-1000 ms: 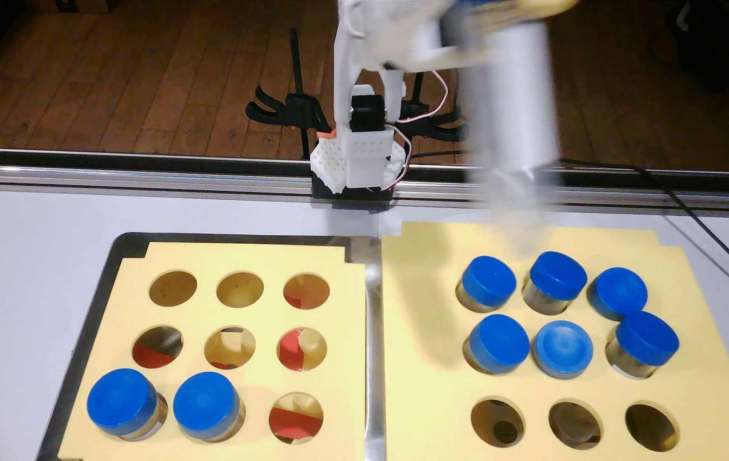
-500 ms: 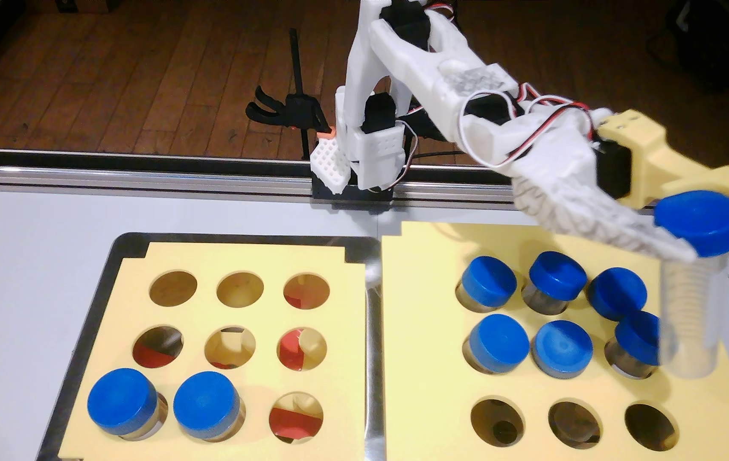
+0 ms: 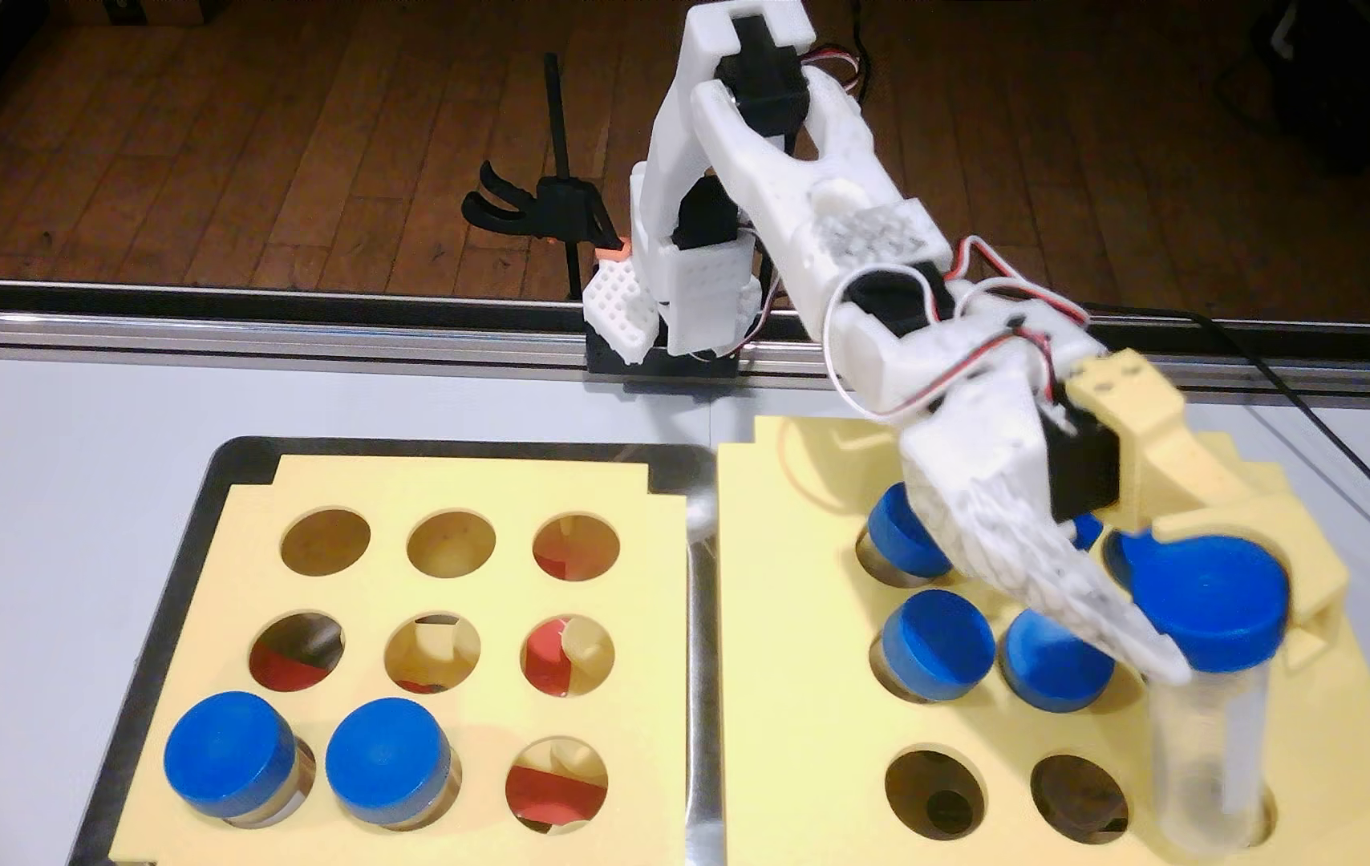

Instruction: Move the test tubes

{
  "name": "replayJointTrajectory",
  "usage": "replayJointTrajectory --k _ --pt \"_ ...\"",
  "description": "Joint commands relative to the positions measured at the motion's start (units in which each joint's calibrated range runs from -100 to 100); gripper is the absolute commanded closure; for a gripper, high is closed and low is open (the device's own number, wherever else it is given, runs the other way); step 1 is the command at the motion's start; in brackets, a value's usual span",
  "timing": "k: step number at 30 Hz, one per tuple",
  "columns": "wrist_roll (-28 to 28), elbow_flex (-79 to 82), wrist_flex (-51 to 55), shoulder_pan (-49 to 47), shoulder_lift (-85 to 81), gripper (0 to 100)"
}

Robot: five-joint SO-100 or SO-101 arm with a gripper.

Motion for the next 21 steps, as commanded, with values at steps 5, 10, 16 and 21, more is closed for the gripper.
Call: replayJointTrajectory --k 5,10,16,21 --pt "0.09 -2.67 4.29 -3.47 3.03 89" --pt "0.35 -1.94 4.29 -3.03 -0.27 89" --pt "0.46 -1.85 4.29 -1.84 -3.57 89" --pt "0.46 -1.76 4.19 -0.95 -6.00 89"
